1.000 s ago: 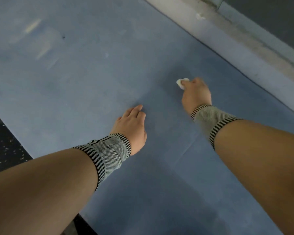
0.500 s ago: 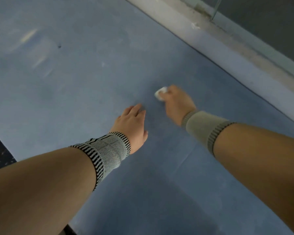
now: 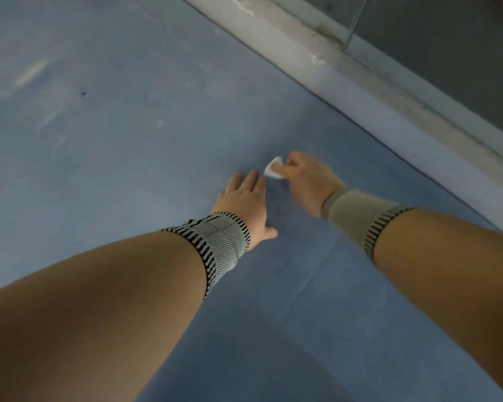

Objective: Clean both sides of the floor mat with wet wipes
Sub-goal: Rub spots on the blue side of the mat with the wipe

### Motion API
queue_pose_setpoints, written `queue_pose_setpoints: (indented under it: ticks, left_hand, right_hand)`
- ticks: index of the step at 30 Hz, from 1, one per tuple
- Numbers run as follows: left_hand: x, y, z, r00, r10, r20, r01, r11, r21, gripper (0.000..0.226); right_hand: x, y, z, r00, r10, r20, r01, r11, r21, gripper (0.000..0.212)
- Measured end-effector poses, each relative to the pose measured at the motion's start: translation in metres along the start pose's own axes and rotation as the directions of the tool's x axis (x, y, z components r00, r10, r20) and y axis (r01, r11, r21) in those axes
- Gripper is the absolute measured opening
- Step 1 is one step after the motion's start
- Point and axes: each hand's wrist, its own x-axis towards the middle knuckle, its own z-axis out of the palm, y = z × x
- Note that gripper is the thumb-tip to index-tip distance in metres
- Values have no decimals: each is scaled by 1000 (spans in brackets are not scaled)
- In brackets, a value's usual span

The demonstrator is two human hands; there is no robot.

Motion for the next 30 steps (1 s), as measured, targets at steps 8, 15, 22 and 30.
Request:
queue_pose_setpoints:
  ticks: [8,15,22,30]
  left_hand:
    - [3,13,-7,998,-58,6,58,997,56,110]
    - [4,11,-3,999,-49,11,48,998,47,109]
    - [5,10,-2,999,-44,17,43,997,68,109]
    - [6,6,0,1000,-24,-18,25,997,69,108]
  right_hand:
    - [34,20,-12,973,204,-110,-204,979,16,34]
    - [47,67,-25,769,619,-159,-624,781,28,37]
    - [51,52,-16,897,405,-176,-398,914,77,26]
    - [-19,63,-1,708,664,-243,-636,748,191,30]
